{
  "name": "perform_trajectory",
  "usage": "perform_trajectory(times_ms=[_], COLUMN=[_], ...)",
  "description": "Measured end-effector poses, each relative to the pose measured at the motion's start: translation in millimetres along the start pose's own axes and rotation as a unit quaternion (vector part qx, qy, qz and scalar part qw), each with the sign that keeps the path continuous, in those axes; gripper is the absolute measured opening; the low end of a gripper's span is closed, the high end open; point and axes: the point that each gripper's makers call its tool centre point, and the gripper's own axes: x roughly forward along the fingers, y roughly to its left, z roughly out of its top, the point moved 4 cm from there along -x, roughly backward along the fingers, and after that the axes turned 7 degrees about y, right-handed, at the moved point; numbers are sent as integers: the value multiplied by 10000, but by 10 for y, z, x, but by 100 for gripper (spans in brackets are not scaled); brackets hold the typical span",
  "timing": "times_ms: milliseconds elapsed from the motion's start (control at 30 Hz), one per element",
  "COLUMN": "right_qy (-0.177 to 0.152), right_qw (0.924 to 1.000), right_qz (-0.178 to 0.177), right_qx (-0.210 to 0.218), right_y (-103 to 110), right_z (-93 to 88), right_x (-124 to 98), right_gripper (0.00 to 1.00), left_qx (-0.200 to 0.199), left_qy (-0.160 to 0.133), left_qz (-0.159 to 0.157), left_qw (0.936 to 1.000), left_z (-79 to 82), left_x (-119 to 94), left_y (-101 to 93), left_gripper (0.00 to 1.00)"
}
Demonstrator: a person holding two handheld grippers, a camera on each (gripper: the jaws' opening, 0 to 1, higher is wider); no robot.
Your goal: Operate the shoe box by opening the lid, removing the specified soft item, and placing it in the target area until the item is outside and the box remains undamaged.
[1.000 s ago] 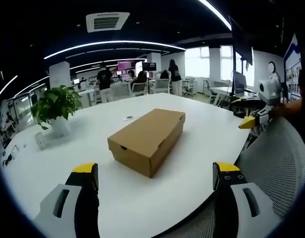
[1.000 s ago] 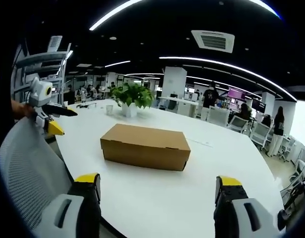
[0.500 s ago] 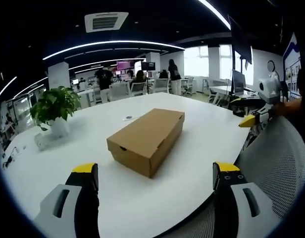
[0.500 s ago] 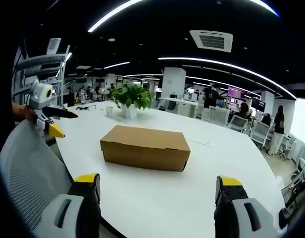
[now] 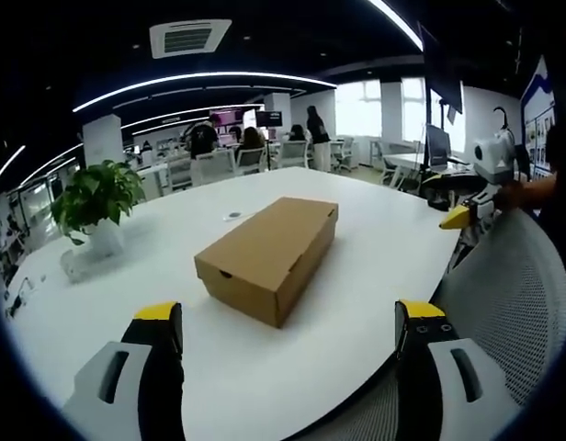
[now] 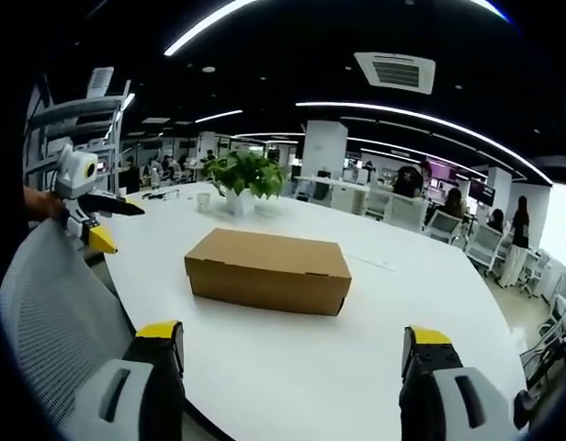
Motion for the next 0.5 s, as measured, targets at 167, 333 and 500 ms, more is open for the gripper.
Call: perform_trajectory(times_ms=[167,333,500], right_qy=[9,3,10], right_qw=[9999,9998,9994], right_qz=[116,212,312], right_qx=[-49,-42,-125], right_y=[26,-8,-44], right_z=[45,104,151], right_x=[22,68,130], right_gripper=[99,99,99], left_qx=[-6,-83,-96], left_qy=[13,-8,31], left_qz=[17,7,32], left_qw=[10000,10000,9999], left_z=[43,132,199], left_x=[-3,26,113], left_y=[24,45,102], left_gripper=[100,100,100])
